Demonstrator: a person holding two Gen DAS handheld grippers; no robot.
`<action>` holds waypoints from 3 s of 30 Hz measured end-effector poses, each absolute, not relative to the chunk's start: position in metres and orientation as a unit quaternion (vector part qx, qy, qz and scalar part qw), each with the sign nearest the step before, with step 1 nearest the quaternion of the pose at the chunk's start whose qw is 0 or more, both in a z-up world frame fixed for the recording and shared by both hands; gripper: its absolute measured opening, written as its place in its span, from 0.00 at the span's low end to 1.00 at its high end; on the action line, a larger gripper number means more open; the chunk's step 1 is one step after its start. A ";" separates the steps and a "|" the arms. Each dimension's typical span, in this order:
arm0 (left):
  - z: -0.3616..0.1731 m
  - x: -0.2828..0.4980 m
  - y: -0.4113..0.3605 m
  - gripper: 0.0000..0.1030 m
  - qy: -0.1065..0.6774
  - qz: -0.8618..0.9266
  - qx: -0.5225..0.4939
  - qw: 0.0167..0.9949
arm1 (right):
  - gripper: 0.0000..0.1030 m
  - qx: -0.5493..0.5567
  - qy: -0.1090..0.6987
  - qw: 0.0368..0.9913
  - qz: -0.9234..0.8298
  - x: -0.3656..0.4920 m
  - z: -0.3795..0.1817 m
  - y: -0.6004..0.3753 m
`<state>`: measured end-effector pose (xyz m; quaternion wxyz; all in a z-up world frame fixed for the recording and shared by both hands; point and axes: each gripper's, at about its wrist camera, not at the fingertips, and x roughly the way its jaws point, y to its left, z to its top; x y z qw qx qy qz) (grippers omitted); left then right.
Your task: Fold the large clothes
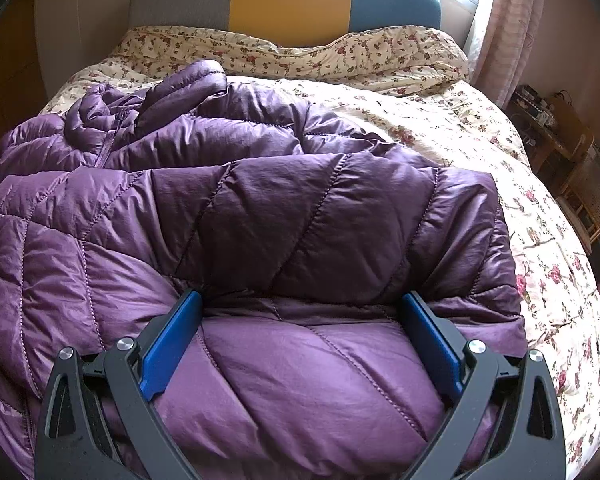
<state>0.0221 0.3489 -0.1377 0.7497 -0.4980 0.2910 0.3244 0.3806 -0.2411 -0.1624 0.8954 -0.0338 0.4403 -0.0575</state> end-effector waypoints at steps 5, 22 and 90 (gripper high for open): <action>-0.134 0.033 0.339 0.12 0.301 0.326 -0.446 0.778 | 0.96 -0.033 0.441 0.895 -0.057 0.381 -0.162 -0.241; -0.044 0.211 0.197 0.05 0.286 0.065 -0.312 0.904 | 0.96 -0.032 0.440 0.896 -0.057 0.381 -0.163 -0.241; -0.050 0.302 0.110 0.43 0.325 -0.096 -0.264 0.903 | 0.24 0.093 0.469 0.876 0.058 0.382 -0.124 -0.194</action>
